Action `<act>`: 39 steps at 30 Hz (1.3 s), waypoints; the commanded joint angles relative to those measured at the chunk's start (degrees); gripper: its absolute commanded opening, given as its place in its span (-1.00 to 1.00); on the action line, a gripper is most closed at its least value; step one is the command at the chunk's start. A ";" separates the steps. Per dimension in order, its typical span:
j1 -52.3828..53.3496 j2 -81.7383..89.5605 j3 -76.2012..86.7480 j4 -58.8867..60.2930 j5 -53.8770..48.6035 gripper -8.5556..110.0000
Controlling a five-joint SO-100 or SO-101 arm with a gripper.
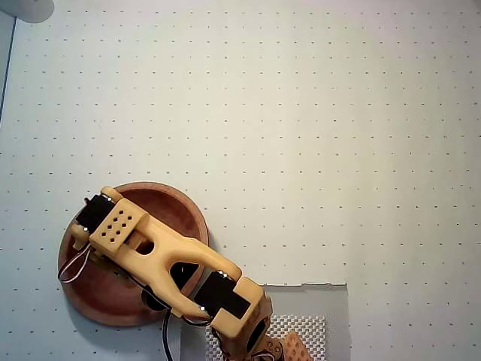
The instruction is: Grasp a clothespin and put it in the bowl.
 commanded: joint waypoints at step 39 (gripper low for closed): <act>40.43 50.01 -1.14 -1.05 6.33 -0.90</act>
